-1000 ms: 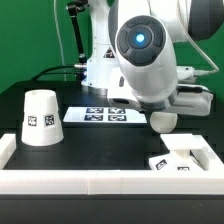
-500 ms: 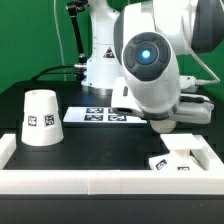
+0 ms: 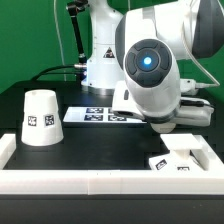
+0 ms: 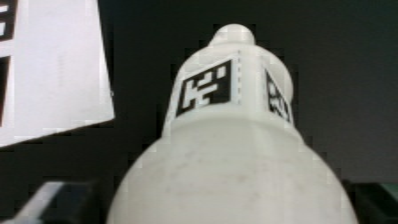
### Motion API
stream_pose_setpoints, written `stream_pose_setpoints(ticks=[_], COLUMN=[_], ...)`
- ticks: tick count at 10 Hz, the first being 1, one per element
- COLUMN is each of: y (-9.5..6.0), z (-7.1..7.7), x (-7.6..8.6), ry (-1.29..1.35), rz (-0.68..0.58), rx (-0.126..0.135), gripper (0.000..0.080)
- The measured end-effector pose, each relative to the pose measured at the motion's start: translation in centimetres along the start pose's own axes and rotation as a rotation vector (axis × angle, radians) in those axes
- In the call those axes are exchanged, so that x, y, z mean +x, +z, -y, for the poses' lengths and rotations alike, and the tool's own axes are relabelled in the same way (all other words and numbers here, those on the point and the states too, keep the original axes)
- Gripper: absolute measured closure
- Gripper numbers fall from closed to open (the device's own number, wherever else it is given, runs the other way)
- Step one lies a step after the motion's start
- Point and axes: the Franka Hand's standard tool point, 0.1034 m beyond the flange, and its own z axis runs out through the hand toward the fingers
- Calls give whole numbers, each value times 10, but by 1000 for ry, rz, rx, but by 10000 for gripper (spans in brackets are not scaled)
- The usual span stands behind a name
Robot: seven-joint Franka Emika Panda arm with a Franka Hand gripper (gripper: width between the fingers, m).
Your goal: Assemble lamp
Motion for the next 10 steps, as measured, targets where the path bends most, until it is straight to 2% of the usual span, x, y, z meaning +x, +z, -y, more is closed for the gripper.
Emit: stream_pose_setpoints(ticks=[1,3,5,6,8,10], y=[0,-1,-10,-21,-59,-90], z=[0,0,-2,-5,-8,-11], x=[0,0,-2,-6,-15,-23], ry=[0,-8,-43,-68,-134,-158], rz=[0,-2,-15,-21,-53,-56], rx=[0,0,7,14,37,55], gripper=[222,222,222,222,222,220])
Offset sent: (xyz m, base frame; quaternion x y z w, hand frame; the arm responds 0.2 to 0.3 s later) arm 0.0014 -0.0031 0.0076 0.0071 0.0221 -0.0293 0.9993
